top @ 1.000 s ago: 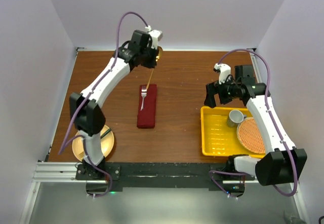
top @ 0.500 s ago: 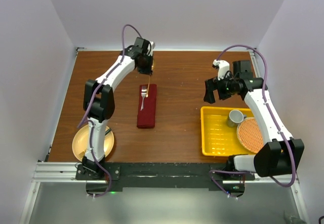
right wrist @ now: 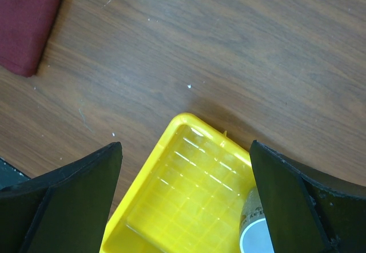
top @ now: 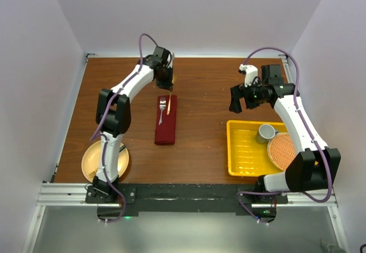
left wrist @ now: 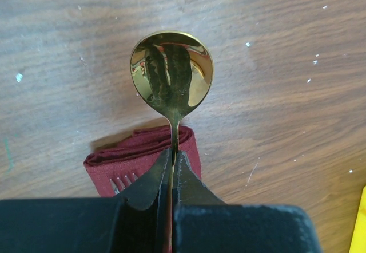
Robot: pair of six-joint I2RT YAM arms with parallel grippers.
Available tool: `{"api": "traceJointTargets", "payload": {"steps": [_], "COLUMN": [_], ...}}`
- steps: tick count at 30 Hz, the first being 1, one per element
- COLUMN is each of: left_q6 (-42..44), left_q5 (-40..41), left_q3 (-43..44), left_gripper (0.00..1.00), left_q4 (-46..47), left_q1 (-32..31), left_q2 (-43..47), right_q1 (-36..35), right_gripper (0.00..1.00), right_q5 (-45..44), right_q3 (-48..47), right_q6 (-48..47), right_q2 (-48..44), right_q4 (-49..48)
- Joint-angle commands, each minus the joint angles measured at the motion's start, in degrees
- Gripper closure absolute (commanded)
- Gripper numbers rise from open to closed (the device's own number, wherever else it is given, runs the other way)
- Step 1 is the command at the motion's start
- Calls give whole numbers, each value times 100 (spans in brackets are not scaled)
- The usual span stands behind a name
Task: Fold the napkin into a case and place the utensils inside
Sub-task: Insert the spoon into the folded napkin.
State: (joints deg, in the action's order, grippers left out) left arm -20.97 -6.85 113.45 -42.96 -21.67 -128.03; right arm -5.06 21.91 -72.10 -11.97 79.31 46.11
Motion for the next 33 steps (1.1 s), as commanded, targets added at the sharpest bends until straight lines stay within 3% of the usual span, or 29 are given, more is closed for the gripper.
{"api": "traceJointTargets", "payload": {"steps": [1,18,33], "left_q6": [-232,-557,-671], "left_q5": [-27,342,193], "left_q3": [-314,-1677,-2696], "left_gripper": [100,100,100], "left_q4": [156,543,692], "left_q1": [-12,-197,-329], "left_q2": [172,990,1596], "right_q1": [23,23,23], "right_gripper": [2,2,2], "right_q5": [-56,-38,-3], "right_q3": [-235,-68,20], "right_q6": [28,1,28], "right_q2": [14,-232,-434], "right_q4": [-146,-111,-75]}}
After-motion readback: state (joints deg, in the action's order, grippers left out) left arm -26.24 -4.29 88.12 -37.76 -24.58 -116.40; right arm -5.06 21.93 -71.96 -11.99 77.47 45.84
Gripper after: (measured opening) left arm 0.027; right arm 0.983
